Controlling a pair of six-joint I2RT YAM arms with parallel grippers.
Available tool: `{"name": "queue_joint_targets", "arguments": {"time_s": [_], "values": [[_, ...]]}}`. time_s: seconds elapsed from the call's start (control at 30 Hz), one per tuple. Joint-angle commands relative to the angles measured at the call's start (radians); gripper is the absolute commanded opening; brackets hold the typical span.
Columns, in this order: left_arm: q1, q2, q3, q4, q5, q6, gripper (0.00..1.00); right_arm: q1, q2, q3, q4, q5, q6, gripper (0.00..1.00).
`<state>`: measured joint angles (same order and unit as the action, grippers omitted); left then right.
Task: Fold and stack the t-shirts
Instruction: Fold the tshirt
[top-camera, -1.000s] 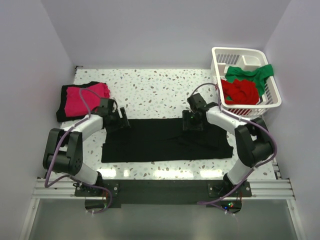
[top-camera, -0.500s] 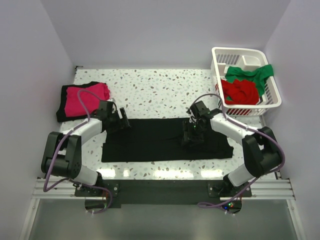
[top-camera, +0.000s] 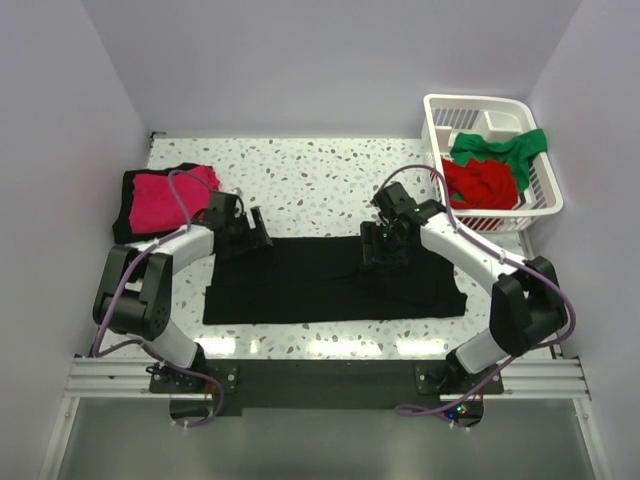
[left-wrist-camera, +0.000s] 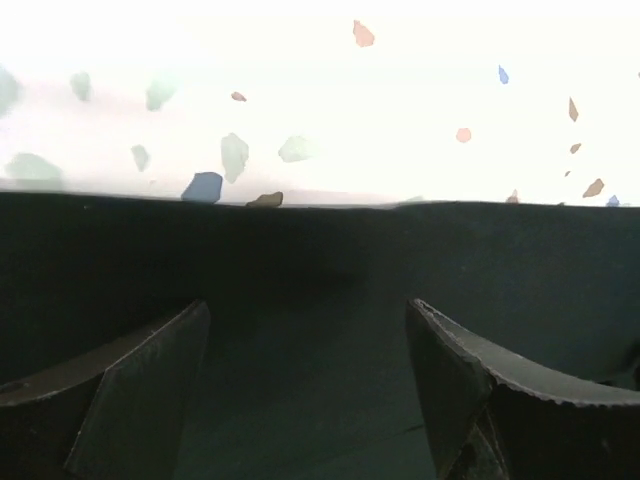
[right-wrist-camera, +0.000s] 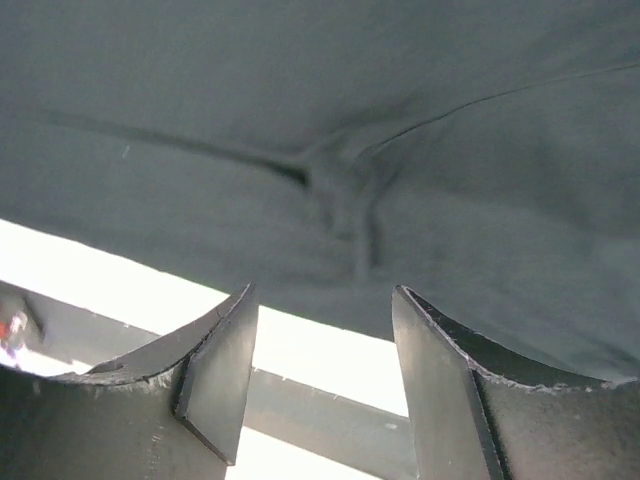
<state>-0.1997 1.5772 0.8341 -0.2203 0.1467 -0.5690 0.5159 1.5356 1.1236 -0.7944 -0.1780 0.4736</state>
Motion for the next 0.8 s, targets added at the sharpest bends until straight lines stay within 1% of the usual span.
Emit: {"name": "queue_joint_targets", "arguments": {"time_s": [0.0,0.13,0.17,0.27,0.4,0.53,0.6,0.67,0.77], "values": [[-0.006,0.085,-0.013,0.078,0.073,-0.057,0.85,-0.030,0.014,0.031,-0.014,0.147,0.028,0.60],[0.006,0.104,-0.095,0.090,0.080,-0.091,0.89,-0.036,0.070,0.030,0.070,0.175,0.031,0.61],[0.012,0.098,-0.136,0.087,0.079,-0.112,0.90,-0.034,0.089,0.025,0.087,0.190,0.030,0.61],[0.039,0.037,-0.206,0.067,0.042,-0.123,0.93,-0.036,0.118,-0.014,0.144,0.199,0.040,0.61],[0.112,-0.064,-0.228,-0.017,-0.009,-0.086,0.95,-0.033,0.138,-0.097,0.194,0.181,0.063,0.61],[0.137,-0.140,-0.263,-0.054,-0.059,-0.066,0.96,-0.027,0.150,-0.171,0.242,0.069,0.072,0.61],[0.143,-0.161,-0.274,-0.071,-0.068,-0.060,0.96,-0.002,0.158,-0.200,0.273,0.004,0.076,0.62],[0.148,-0.174,-0.289,-0.096,-0.094,-0.051,0.97,0.024,0.162,-0.225,0.307,-0.024,0.089,0.62],[0.175,-0.204,-0.303,-0.123,-0.131,-0.031,0.99,0.082,0.170,-0.199,0.287,-0.038,0.076,0.62]]}}
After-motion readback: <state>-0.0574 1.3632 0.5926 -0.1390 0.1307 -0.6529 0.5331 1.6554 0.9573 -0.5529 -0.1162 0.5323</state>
